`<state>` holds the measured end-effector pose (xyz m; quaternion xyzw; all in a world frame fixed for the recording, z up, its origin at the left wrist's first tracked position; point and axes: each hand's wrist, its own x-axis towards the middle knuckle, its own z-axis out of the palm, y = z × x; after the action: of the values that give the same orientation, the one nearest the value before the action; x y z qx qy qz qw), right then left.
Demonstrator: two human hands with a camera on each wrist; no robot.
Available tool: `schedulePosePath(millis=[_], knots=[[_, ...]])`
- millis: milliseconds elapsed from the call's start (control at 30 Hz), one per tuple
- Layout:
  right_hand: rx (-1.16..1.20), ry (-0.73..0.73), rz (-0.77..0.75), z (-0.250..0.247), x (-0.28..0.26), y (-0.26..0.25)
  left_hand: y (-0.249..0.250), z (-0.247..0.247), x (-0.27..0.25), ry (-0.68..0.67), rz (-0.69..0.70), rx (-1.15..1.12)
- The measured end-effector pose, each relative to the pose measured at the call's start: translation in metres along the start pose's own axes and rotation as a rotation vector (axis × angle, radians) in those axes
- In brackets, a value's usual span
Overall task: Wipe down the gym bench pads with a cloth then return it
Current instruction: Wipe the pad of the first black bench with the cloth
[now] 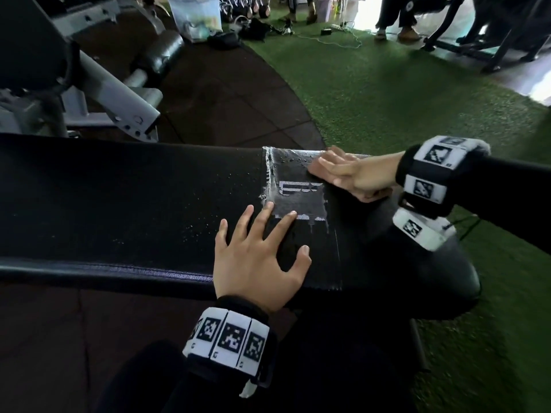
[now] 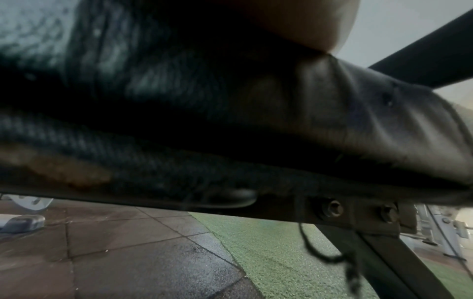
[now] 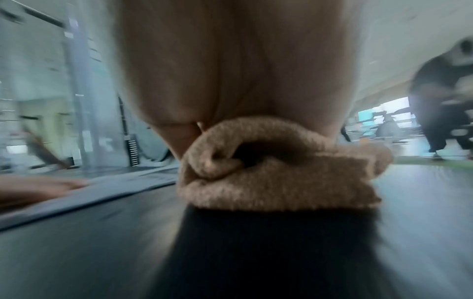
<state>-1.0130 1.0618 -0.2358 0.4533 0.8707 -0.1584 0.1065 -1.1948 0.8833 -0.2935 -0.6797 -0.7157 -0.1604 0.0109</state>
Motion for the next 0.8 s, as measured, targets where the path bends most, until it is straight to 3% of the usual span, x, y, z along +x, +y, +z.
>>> schedulePosePath(millis=[67, 167, 300, 433, 633, 800], knots=[[-0.063, -0.101, -0.131, 0.009, -0.018, 0.005, -0.001, 0.0, 0.0, -0.002, 0.003, 0.009], [0.05, -0.216, -0.277, 0.013, -0.06, 0.027, -0.002, 0.002, 0.0, -0.012, 0.006, 0.017], [0.145, -0.191, -0.012, -0.001, -0.089, 0.056, -0.001, 0.002, 0.0, -0.013, 0.002, 0.01], [0.108, -0.084, 0.187, -0.018, -0.064, 0.058, -0.001, 0.002, 0.001, -0.017, 0.002, 0.025], [-0.004, -0.107, 0.088, -0.021, -0.021, 0.009, -0.001, 0.002, 0.0, -0.021, -0.002, 0.029], [0.01, -0.206, -0.1, -0.002, -0.049, 0.001, -0.003, 0.002, 0.002, -0.047, 0.019, 0.039]])
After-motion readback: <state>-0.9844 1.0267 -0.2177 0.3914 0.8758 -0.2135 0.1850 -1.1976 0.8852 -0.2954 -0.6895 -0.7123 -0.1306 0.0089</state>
